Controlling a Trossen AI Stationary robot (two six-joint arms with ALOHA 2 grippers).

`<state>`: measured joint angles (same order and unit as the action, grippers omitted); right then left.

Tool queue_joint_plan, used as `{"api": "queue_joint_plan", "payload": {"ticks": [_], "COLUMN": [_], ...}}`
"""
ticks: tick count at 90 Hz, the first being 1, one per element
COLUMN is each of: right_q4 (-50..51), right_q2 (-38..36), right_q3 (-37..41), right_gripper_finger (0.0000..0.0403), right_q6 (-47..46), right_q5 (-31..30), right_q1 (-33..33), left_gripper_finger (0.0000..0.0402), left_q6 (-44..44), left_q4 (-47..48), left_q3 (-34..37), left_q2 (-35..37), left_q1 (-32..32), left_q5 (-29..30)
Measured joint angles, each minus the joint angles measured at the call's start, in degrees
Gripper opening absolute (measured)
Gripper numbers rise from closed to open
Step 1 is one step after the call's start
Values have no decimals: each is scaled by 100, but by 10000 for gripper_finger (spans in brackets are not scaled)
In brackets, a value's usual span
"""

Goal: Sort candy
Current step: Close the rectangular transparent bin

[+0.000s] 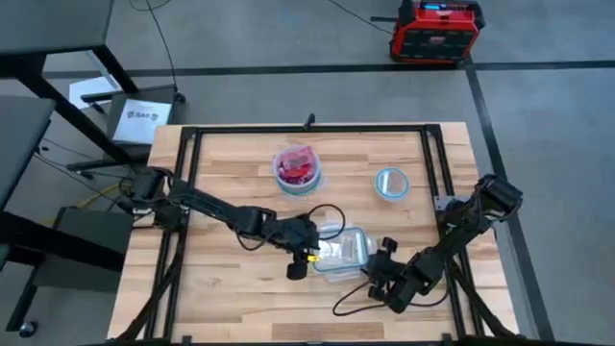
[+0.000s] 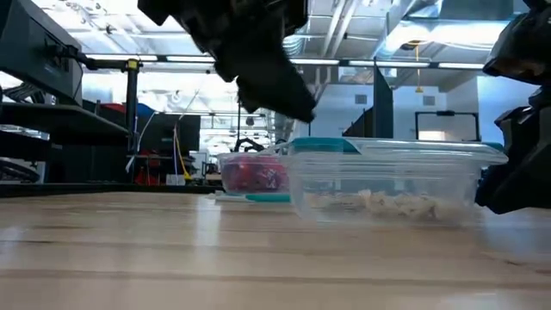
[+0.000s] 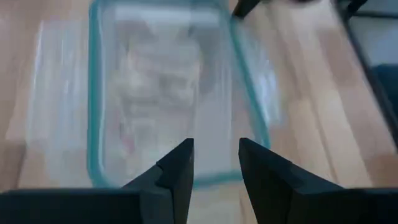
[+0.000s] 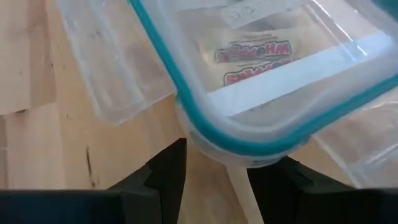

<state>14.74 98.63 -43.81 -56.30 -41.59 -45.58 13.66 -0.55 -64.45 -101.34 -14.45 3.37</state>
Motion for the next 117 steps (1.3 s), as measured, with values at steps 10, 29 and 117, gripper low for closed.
{"api": "queue_joint_plan", "payload": {"ticks": [10,29,117], "right_q4": [0,-26,-47], "right_q2": [0,0,2], "right_q3": [3,4,4], "right_gripper_finger": [148,148,148], "right_q6": [-2,-10,77], "right_q5": [7,7,92], "right_q1": [0,-2,-2], "left_gripper_finger": [113,113,113], "left_q6": [100,-111,-725], "left_q4": [115,30,506], "left_q3": [-2,-10,-170], "left_q2": [-14,-101,46], "left_q1": [111,349,687], "left_q5": [72,108,90]}}
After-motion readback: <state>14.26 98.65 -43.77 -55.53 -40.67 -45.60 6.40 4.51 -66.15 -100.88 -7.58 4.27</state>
